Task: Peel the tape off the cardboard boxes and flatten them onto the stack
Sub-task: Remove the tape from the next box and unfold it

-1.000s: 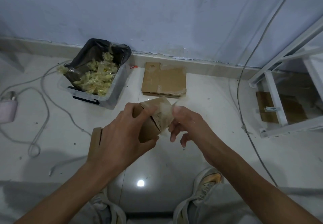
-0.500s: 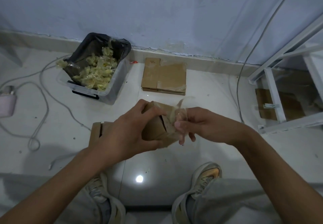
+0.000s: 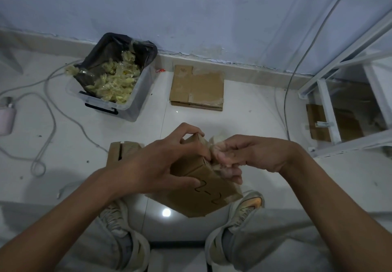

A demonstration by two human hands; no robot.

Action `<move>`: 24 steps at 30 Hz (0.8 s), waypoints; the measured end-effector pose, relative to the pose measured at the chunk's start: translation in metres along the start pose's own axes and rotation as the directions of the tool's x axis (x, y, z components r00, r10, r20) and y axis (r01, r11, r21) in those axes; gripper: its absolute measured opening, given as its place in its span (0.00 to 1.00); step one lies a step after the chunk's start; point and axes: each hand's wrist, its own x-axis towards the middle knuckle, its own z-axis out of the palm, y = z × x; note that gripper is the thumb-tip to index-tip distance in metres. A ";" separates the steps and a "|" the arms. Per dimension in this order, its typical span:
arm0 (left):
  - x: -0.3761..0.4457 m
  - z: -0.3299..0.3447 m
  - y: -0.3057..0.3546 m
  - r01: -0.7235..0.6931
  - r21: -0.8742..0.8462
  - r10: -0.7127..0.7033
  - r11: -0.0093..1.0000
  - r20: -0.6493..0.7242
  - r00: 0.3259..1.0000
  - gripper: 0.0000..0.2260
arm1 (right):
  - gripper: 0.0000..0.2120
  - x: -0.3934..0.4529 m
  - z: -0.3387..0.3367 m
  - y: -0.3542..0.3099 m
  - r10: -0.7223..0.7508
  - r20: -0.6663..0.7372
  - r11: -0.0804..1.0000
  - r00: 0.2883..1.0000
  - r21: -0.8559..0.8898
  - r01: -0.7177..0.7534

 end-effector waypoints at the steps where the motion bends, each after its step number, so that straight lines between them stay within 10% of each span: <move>1: -0.002 -0.001 0.001 -0.018 -0.065 0.018 0.998 0.002 1.000 0.20 | 0.09 -0.002 -0.001 0.001 -0.020 0.025 0.999 0.999 0.049 0.018; 5: -0.010 -0.018 -0.003 -0.043 -0.192 0.019 0.980 -0.125 0.992 0.18 | 0.14 -0.010 -0.010 0.000 -0.129 -0.038 0.942 0.991 0.306 0.134; 11: -0.008 -0.010 -0.006 0.005 0.205 0.021 0.979 -0.126 0.992 0.23 | 0.10 -0.003 0.001 -0.013 0.024 -0.360 0.995 0.932 -0.083 -0.058; 17: -0.007 -0.008 -0.010 0.070 0.388 0.008 0.919 -0.194 0.981 0.25 | 0.08 0.004 0.011 -0.024 -0.012 -0.713 0.951 0.701 -0.224 -0.211; 24: -0.001 0.000 -0.012 0.125 0.501 -0.030 0.856 -0.192 0.981 0.26 | 0.14 0.013 0.018 -0.017 -0.149 -0.793 0.902 0.590 -0.354 -0.248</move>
